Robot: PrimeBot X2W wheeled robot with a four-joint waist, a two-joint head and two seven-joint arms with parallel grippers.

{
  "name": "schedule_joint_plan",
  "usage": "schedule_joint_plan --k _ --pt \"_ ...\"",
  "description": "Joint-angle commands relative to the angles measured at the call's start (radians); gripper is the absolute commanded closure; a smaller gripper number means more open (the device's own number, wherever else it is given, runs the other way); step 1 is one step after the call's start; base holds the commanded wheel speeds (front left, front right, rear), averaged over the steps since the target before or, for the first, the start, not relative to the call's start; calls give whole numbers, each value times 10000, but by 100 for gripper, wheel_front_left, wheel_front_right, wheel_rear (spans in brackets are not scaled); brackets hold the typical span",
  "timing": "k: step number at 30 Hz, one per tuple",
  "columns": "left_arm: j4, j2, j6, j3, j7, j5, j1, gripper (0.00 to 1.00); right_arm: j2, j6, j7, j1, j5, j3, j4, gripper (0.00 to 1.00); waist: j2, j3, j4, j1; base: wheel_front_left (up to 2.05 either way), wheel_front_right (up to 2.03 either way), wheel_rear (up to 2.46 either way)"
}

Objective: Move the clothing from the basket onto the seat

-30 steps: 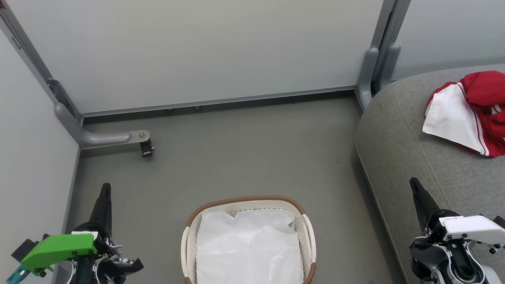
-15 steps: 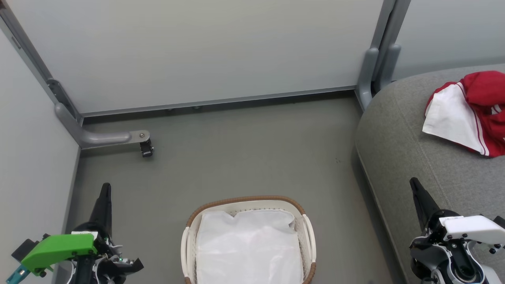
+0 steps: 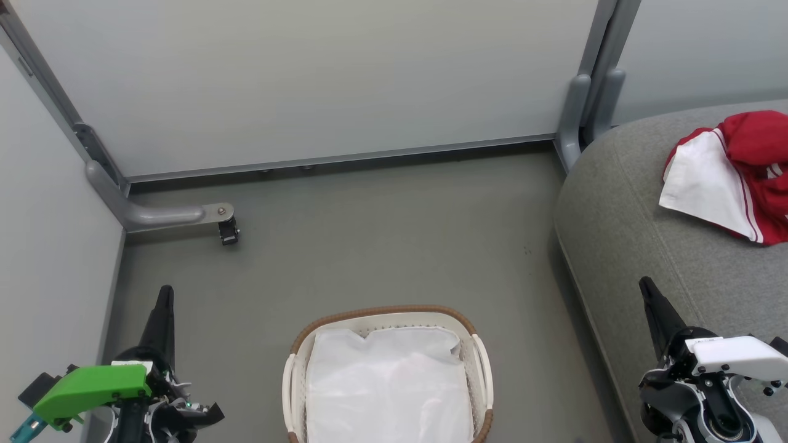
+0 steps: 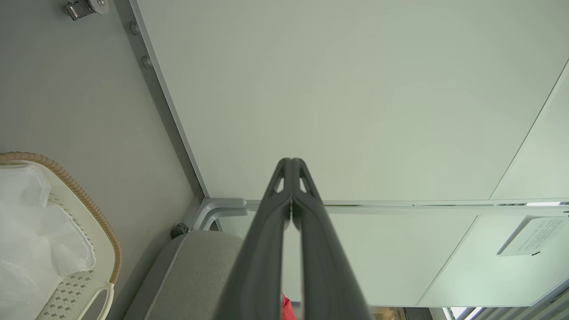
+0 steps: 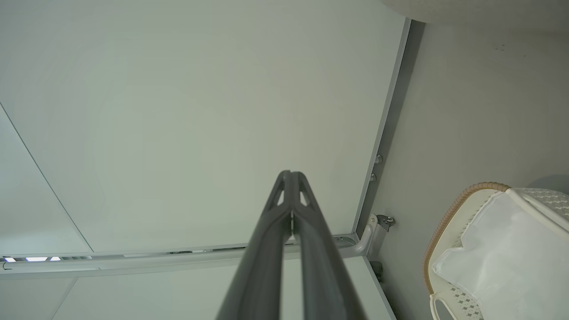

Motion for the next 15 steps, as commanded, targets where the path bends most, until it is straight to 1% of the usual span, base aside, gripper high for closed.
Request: schedule_joint_plan --k 1,15 --pt "-1 23 -49 51 -2 30 -114 100 -39 -3 18 -72 -12 -25 -30 100 0 0 0 0 0 0 0" --pt "-4 15 -49 61 8 45 -115 100 -35 -3 20 -73 -21 -32 -29 100 0 0 0 0 0 0 0"
